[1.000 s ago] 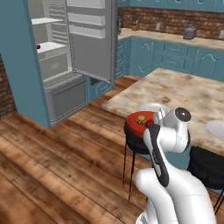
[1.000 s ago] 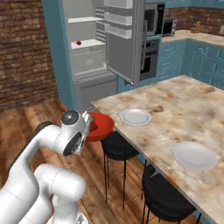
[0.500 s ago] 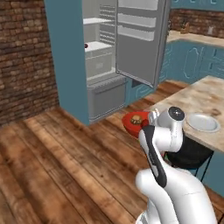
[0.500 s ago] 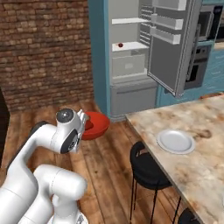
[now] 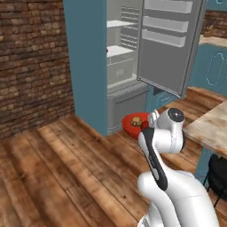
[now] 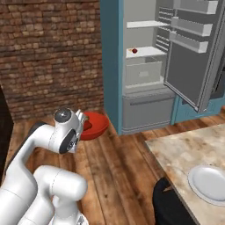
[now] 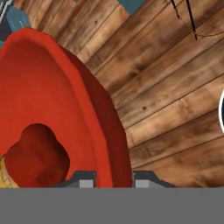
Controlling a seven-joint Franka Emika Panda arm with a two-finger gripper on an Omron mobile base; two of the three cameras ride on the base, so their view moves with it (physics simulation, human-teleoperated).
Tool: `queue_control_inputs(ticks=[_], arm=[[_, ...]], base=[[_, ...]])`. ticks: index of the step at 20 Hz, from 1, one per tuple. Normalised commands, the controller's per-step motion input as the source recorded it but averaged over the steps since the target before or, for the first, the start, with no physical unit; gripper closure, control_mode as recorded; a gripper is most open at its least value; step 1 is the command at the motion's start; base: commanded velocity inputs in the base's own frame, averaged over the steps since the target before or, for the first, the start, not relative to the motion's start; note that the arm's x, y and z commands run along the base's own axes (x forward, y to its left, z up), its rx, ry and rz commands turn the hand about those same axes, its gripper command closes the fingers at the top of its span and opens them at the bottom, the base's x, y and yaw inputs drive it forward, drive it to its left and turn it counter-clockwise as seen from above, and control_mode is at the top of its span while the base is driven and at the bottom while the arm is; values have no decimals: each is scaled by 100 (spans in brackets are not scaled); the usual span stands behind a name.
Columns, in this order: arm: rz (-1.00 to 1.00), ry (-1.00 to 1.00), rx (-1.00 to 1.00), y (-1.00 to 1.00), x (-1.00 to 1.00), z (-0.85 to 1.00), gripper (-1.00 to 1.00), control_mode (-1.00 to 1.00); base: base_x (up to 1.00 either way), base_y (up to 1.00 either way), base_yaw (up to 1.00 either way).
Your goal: Pick the chicken drumstick and bell pepper from their plates and place them in the bowl. Then put the bowl in the fridge.
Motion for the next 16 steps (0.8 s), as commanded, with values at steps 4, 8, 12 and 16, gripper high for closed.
queue_control_inputs(ticks=[4,8,12,16], arm=[[0,0,0,0,0,0,100,100],[0,0,0,0,0,0,100,100],[0,0,0,0,0,0,100,100],[0,0,0,0,0,0,100,100]], base=[[93,5,-1],[87,1,-12],[75,0,-24],[63,3,-37]])
